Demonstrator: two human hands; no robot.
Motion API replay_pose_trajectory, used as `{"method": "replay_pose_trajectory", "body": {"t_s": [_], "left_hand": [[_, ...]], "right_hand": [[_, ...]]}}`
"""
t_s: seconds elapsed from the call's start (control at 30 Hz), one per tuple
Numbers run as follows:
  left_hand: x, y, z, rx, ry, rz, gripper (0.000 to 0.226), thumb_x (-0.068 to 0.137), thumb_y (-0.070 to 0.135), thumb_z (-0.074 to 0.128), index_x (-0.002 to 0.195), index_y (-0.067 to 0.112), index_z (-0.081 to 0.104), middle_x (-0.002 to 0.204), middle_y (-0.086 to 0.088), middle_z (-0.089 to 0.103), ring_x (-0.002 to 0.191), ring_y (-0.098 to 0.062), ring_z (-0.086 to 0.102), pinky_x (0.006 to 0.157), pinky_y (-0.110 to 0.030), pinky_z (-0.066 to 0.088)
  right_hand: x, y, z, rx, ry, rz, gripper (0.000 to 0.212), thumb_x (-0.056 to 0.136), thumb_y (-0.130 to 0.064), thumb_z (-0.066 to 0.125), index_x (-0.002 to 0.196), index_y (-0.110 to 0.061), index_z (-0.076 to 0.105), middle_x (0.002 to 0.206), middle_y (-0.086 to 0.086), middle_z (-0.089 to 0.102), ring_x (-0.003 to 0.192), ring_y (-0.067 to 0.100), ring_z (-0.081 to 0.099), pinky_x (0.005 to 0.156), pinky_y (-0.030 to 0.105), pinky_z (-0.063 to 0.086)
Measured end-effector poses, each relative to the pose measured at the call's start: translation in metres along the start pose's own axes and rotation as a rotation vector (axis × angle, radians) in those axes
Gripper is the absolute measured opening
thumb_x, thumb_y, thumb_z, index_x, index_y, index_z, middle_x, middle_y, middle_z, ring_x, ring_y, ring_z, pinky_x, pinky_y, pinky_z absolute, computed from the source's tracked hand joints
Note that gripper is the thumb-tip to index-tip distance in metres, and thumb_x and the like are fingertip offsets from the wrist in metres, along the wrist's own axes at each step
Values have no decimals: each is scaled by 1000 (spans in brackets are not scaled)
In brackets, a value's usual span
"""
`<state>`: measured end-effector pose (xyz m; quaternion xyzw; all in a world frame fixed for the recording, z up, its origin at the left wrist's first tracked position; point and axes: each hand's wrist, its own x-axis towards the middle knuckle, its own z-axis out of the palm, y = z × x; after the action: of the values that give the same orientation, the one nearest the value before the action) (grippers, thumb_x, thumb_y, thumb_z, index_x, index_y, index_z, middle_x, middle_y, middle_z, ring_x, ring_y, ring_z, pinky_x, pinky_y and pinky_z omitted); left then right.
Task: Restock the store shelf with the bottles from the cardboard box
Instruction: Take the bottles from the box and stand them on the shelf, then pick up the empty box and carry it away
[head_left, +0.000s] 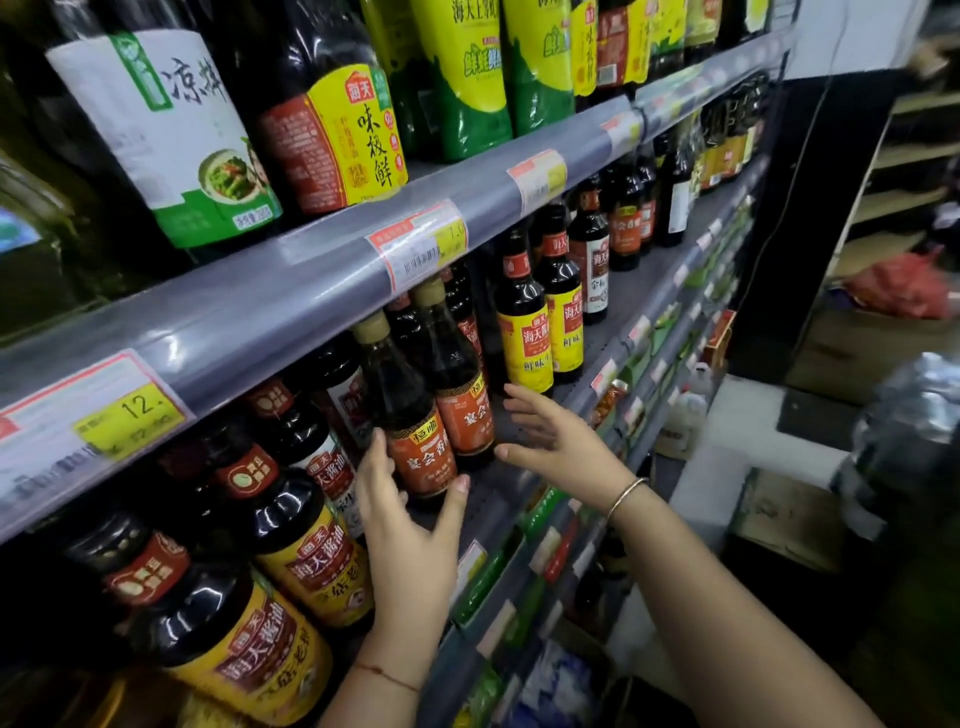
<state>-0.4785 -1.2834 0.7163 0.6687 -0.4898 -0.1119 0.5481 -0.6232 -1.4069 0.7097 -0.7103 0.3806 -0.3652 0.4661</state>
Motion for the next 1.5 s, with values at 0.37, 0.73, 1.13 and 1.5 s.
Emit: {"method": "replay_pose_trajectory", "body": {"t_s": [0.37, 0.73, 1.13, 1.5], "left_hand": [[-19, 12, 56, 155, -640, 274, 52, 88, 33, 62, 136, 21, 47, 140, 1, 44, 132, -16, 39, 104, -20, 27], [-73, -40, 162, 218, -1050, 275, 52, 90, 34, 60, 138, 20, 45, 140, -1, 45, 130, -18, 42, 106, -27, 34], [-149, -203, 262, 291, -1236, 136, 55, 88, 31, 62, 139, 18, 44, 136, -5, 48, 127, -21, 45, 103, -26, 34], [-263, -408, 355, 616, -1412, 324, 56, 90, 35, 55, 141, 18, 39, 143, -10, 43, 130, -27, 42, 108, -36, 34]], "right_hand": [[-101, 8, -39, -280, 302, 130, 53, 83, -27, 68, 132, -27, 49, 132, -3, 56, 121, 7, 51, 104, 30, 43], [-221, 93, -66, -338, 436, 579, 54, 83, -19, 68, 133, -21, 48, 132, -2, 55, 123, 8, 49, 103, 23, 38], [-288, 302, -33, -388, 378, 891, 49, 87, -18, 63, 134, -14, 48, 134, 6, 53, 122, 17, 51, 91, 12, 33], [-372, 528, 30, -438, 318, 1045, 46, 89, -13, 58, 134, -9, 46, 136, 16, 50, 126, 29, 46, 103, 31, 34]]}}
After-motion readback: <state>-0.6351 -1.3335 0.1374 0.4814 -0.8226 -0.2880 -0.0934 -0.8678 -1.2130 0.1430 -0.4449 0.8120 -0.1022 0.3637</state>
